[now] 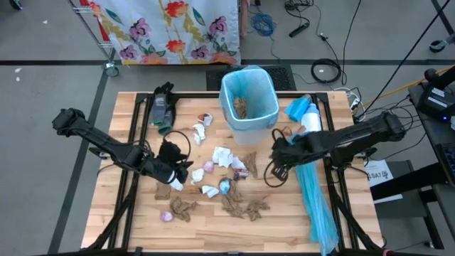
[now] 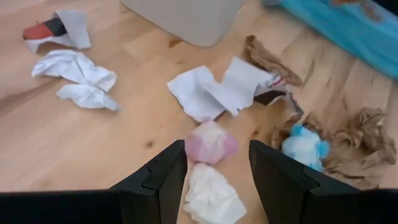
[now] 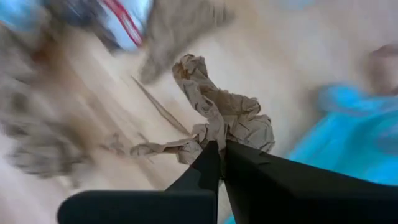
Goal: Place trash/remove bag and relplace
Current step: Put the brown napkin into the trash bin
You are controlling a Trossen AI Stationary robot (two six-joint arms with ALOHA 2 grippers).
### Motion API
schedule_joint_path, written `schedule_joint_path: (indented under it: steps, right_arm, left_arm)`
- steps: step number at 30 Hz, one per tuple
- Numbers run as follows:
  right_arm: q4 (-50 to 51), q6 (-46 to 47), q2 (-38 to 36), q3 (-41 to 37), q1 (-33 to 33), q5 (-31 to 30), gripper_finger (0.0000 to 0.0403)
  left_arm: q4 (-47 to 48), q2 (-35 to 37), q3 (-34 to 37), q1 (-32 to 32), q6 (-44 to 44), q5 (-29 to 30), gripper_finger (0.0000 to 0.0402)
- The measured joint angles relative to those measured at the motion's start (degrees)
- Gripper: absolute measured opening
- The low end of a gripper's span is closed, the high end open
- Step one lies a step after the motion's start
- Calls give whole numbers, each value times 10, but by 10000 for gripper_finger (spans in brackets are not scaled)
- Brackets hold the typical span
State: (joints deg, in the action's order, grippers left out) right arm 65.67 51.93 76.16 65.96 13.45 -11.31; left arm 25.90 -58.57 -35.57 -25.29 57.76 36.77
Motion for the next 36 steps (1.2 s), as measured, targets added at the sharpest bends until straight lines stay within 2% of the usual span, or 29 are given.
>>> schedule_joint_path:
  steps: [7,10,12,16,21,28,33,36]
  right_arm:
    - [93,-13,-13,181,16,-56,0]
    - [95,-44,-13,238,17,-87,0]
    - [91,-70,-13,268,13,-130,0]
    - [55,-139,-12,301,-21,-179,0]
    - [-25,-223,-9,304,-99,-171,0]
    - [-88,-277,16,304,-198,-167,4]
    - [-103,-303,46,304,-253,-105,36]
    - [-106,-306,61,304,-270,-94,67]
  left_arm:
    - [7,53,17,41,-63,-5,178]
    - [3,71,21,66,-88,-22,178]
    - [3,77,21,81,-106,-33,178]
    - [1,82,21,112,-143,-66,178]
    - [-2,82,21,161,-184,-123,178]
    - [-21,82,21,232,-254,-189,178]
    - [-32,82,21,279,-284,-223,178]
    - [-37,82,21,298,-287,-237,178]
